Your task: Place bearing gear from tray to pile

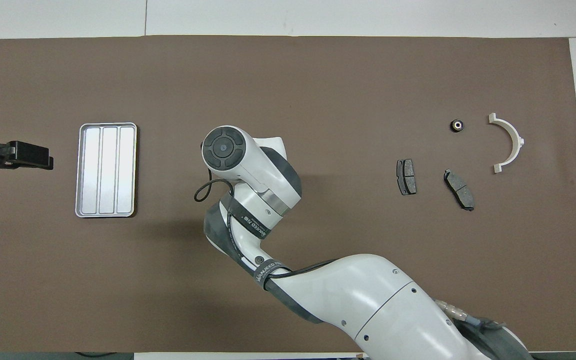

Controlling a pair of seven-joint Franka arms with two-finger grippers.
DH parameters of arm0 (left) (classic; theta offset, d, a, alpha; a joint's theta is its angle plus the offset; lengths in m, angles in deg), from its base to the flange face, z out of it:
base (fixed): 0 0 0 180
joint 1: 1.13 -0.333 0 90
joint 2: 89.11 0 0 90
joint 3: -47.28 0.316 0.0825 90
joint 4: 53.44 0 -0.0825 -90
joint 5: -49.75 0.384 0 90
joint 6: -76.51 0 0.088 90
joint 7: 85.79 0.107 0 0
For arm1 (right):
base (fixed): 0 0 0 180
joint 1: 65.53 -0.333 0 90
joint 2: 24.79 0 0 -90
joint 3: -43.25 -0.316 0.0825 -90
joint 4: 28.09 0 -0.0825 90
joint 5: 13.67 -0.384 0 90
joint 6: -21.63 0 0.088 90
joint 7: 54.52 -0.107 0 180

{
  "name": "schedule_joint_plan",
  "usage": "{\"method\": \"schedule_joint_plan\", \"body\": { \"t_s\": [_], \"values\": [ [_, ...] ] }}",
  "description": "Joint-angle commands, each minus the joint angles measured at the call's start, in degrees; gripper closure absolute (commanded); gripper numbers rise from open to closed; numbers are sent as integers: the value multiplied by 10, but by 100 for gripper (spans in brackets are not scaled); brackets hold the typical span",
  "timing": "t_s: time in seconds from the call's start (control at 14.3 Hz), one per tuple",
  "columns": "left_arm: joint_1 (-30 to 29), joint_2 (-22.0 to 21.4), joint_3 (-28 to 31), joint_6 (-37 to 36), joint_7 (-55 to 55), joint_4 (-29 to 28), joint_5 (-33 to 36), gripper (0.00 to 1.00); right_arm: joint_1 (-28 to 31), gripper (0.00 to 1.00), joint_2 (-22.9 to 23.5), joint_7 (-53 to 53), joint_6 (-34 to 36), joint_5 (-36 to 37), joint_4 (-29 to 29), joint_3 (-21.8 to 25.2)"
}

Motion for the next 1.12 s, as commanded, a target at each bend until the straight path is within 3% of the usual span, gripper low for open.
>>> {"method": "schedule_joint_plan", "body": {
  "t_s": [0.0,0.35,0.63,1.05],
  "values": [
    [-7,-15,-2,13,9,-19,-10,0,12,100,9,-1,65,8,41,-3],
    [0,-15,-4,15,8,-18,-9,0,73,100,-62,149,179,5,52,-4],
    [0,-15,-4,14,10,-18,-10,0,158,100,-123,380,237,3,39,-4],
    [1,-15,-4,14,6,-18,-9,0,282,100,-152,635,221,4,-12,-4]
  ]
}}
